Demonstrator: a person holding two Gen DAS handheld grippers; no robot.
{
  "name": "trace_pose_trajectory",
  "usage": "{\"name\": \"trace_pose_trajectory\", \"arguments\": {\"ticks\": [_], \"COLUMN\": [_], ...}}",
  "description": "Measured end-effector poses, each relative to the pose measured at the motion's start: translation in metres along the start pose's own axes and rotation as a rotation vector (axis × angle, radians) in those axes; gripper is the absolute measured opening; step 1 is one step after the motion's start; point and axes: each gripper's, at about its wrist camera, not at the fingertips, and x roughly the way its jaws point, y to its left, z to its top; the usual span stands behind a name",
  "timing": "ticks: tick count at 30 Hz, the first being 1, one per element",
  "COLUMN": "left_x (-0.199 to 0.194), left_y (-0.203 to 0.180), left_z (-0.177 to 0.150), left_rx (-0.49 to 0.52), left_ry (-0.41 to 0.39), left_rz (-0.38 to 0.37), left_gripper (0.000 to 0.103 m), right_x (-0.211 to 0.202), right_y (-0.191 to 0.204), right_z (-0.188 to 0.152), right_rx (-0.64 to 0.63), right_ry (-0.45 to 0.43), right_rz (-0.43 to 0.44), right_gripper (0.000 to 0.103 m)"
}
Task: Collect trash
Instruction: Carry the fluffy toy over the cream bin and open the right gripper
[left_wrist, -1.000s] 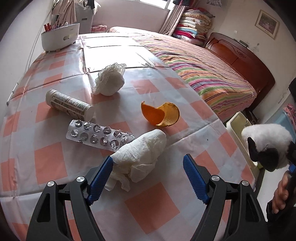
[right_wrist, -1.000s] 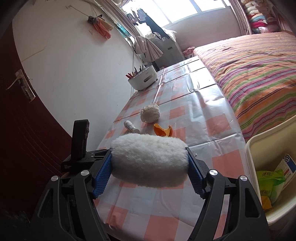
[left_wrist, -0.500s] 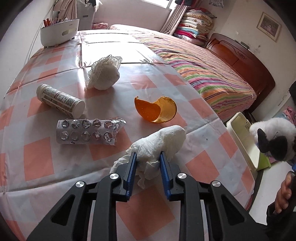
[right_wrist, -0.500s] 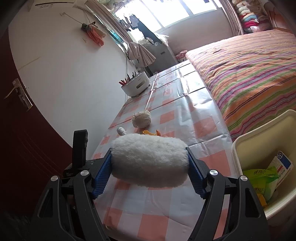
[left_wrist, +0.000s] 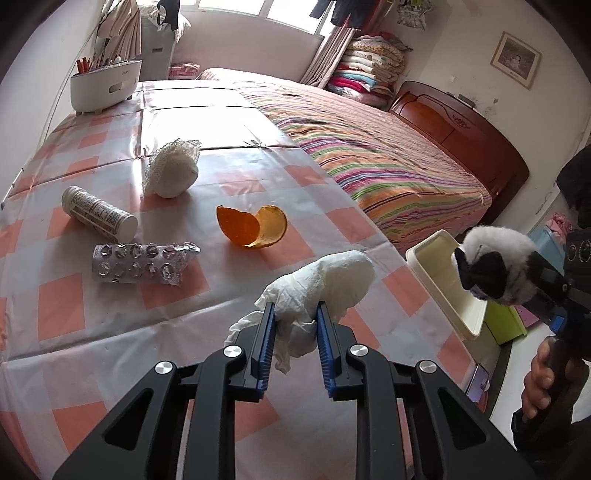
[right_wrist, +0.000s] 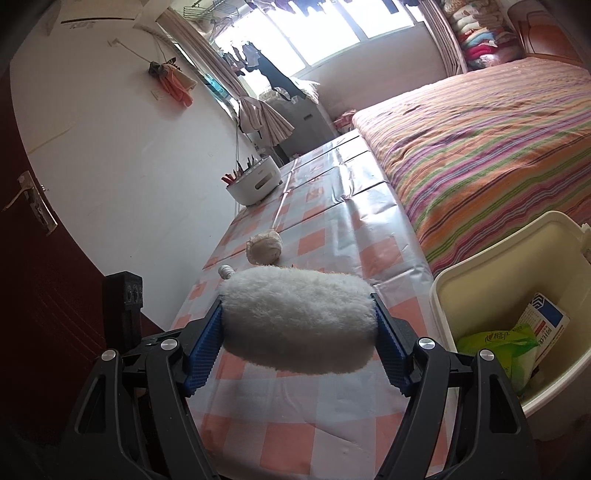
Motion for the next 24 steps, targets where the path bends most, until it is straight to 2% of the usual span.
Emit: {"name": "trace_pose_trajectory", "arguments": {"ticks": [10,24], "left_x": [-0.008,0.001], "left_y": [-0.037,-0.096], "left_z": [-0.004,0.003], "left_rx": [0.044,0.131], "left_ry": [-0.011,-0.003], "left_rz": [-0.067,-0.165], "left_gripper": [0.021,0.021], "right_x": [-0.019,-0.060], "right_y": [-0.028,-0.094], "right_z": [-0.005,-0.011], "right_rx": [0.057,0.172], "right_ry": [-0.040,-0.122], "right_rz": [-0.074,-0.254], "right_gripper": [0.072,0.074]}}
